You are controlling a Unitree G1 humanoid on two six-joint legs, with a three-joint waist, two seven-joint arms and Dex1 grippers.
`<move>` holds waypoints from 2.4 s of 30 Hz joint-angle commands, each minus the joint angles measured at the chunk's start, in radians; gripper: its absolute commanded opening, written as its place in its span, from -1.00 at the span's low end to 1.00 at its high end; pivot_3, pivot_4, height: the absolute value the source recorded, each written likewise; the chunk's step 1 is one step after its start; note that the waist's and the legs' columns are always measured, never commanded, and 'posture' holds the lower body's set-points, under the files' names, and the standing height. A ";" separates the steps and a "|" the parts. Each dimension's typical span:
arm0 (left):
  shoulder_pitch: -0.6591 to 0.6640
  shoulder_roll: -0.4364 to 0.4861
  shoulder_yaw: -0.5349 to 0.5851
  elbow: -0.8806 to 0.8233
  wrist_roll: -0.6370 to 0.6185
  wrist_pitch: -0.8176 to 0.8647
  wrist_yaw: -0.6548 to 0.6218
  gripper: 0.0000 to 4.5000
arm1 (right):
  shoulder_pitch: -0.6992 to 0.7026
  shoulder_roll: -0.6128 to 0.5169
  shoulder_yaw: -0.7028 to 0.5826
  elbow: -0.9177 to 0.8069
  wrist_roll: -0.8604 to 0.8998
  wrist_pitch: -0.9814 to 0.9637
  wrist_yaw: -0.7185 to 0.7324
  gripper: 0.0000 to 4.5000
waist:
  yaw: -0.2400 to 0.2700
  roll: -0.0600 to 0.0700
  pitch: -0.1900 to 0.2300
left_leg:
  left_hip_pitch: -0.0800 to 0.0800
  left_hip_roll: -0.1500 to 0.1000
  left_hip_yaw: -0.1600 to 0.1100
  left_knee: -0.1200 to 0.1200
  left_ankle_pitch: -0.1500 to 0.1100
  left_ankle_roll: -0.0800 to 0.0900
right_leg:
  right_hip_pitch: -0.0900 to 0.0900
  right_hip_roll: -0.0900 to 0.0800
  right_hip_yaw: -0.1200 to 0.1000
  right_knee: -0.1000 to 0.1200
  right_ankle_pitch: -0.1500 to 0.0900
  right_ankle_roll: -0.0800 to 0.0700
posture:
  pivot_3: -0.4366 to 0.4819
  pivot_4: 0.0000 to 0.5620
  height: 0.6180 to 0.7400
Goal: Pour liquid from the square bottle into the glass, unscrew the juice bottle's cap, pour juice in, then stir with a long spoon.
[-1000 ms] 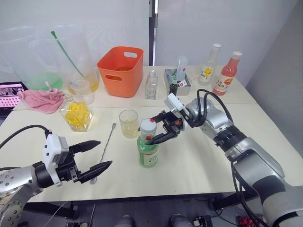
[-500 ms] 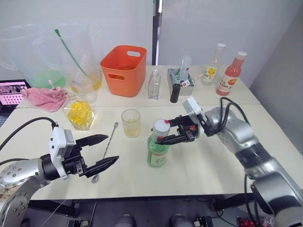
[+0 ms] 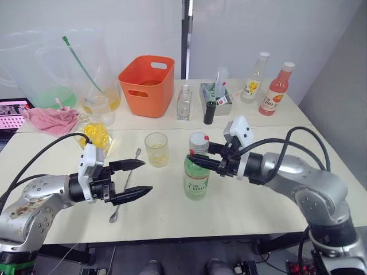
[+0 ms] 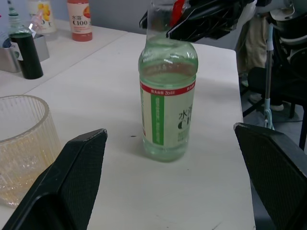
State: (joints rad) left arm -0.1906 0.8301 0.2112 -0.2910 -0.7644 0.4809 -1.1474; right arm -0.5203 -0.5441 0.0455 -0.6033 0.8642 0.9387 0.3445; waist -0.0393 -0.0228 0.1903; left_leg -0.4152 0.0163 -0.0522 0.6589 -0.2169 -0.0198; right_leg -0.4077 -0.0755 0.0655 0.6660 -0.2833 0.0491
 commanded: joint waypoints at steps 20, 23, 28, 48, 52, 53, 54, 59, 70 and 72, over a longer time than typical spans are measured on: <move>0.000 -0.011 0.030 -0.011 0.031 -0.029 0.010 1.00 | 0.020 -0.287 0.006 0.248 -0.171 -0.387 0.738 0.98 | -0.007 -0.001 0.000 | 0.002 0.001 0.000 0.001 0.000 0.001 | 0.003 0.002 0.000 -0.002 0.000 0.000 | -0.05 -0.47 1.00; 0.028 -0.014 0.047 -0.034 0.030 -0.030 0.029 1.00 | -0.091 -0.267 0.059 0.413 -0.244 -0.520 0.910 0.98 | -0.007 -0.001 0.000 | 0.003 0.002 0.001 0.001 0.000 0.001 | 0.004 0.002 0.000 -0.002 0.000 0.000 | -0.05 -0.47 1.00; 0.088 -0.019 0.086 -0.083 0.019 -0.027 0.063 1.00 | -0.290 -0.142 0.133 0.641 -0.297 -0.618 1.100 0.98 | -0.008 -0.001 0.000 | 0.004 0.002 0.001 0.001 0.000 0.001 | 0.004 0.002 0.000 -0.002 0.000 0.000 | -0.05 -0.47 1.00; 0.218 -0.015 0.152 -0.140 0.028 -0.063 0.071 1.00 | -0.383 0.019 0.174 0.779 -0.391 -0.629 1.210 -0.32 | 0.001 -0.001 0.000 | 0.004 0.001 0.000 0.000 0.000 0.001 | 0.003 0.000 -0.001 0.000 0.001 0.001 | -0.05 -0.47 1.00; 0.190 -0.018 0.126 -0.129 0.032 -0.066 0.066 1.00 | -0.362 0.021 0.135 0.740 -0.383 -0.616 1.147 -0.32 | 0.002 -0.001 0.000 | 0.004 0.001 0.000 0.000 0.000 0.001 | 0.004 0.000 -0.001 0.000 0.001 0.001 | -0.05 -0.47 1.00; 0.182 -0.018 0.120 -0.125 0.035 -0.067 0.064 1.00 | -0.353 0.018 0.121 0.708 -0.377 -0.595 1.114 -0.32 | 0.002 -0.001 0.000 | 0.004 0.001 0.000 0.000 0.000 0.001 | 0.004 0.000 -0.001 0.000 0.001 0.001 | -0.05 -0.47 1.00; 0.176 -0.019 0.116 -0.123 0.037 -0.068 0.063 1.00 | -0.346 0.017 0.112 0.685 -0.373 -0.579 1.091 -0.32 | 0.002 -0.001 0.000 | 0.004 0.000 0.000 0.000 0.000 0.001 | 0.004 -0.001 -0.001 -0.001 0.001 0.001 | -0.05 -0.47 1.00; 0.146 -0.022 0.099 -0.105 0.035 -0.065 0.053 1.00 | -0.315 0.011 0.064 0.494 -0.335 -0.420 0.916 -0.32 | -0.002 0.000 0.000 | 0.003 0.001 0.000 0.000 0.000 0.001 | 0.002 0.000 -0.001 0.001 0.001 0.001 | -0.05 -0.47 1.00; 0.045 -0.023 0.036 -0.050 0.040 -0.061 0.017 1.00 | -0.203 0.056 0.044 0.186 -0.285 -0.093 0.510 -0.32 | 0.002 -0.001 0.000 | 0.001 0.000 0.000 0.000 0.000 0.001 | 0.001 -0.001 -0.001 0.000 0.001 0.001 | -0.05 -0.47 1.00; 0.029 -0.020 0.030 -0.042 0.040 -0.056 0.015 1.00 | -0.177 0.062 0.073 0.166 -0.312 -0.109 0.480 -0.32 | 0.001 0.000 0.000 | 0.001 0.000 0.000 0.001 0.000 0.001 | 0.001 -0.001 -0.001 0.000 0.001 0.001 | -0.05 -0.47 1.00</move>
State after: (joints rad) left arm -0.1426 0.8016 0.2379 -0.3272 -0.7250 0.4311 -1.1241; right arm -0.6853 -0.4862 0.1262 -0.3747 0.5609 0.8528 0.8539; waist -0.0387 -0.0233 0.1904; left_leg -0.4145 0.0162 -0.0523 0.6595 -0.2166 -0.0191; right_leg -0.4070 -0.0759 0.0648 0.6662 -0.2827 0.0497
